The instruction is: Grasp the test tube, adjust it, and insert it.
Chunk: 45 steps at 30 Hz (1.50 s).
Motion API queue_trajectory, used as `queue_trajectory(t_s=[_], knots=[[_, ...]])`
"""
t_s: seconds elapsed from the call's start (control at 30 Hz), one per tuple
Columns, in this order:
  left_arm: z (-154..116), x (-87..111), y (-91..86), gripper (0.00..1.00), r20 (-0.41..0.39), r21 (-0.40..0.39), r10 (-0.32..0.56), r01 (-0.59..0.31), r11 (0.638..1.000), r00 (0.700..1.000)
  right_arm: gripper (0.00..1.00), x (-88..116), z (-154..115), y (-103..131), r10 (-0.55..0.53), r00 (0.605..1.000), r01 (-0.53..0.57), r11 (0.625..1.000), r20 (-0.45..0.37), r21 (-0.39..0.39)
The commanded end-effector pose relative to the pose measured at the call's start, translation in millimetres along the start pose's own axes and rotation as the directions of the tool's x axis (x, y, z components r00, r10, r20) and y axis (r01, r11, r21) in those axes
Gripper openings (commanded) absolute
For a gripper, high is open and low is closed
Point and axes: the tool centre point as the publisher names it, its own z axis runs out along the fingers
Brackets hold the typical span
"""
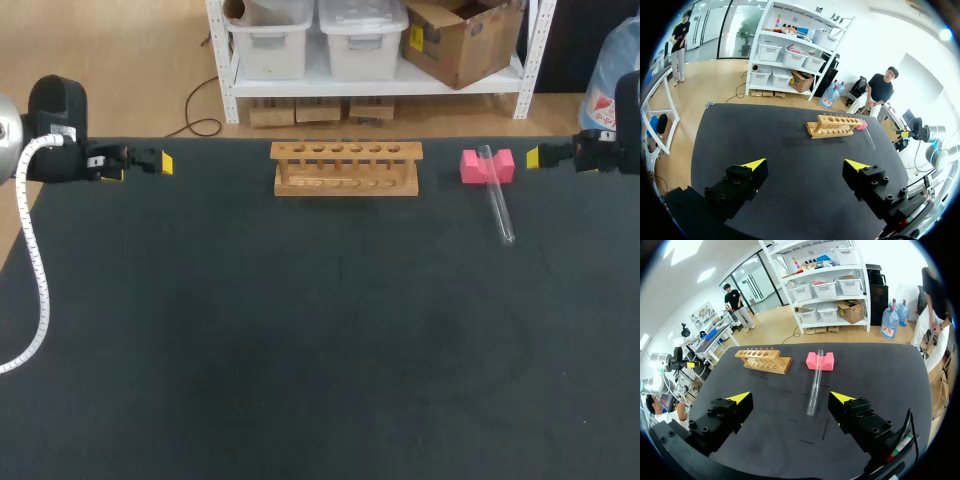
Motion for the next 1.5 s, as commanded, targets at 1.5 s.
queue_trajectory(t_s=[1.5], knots=[[43, -92.1, 64.2, 1.0, 0.254, 0.448, 0.399, -0.473, 0.759, 0.881, 1.0, 0, -1, 1, 0.0, 1.0, 0.0, 1.0, -0.001, 0.006]])
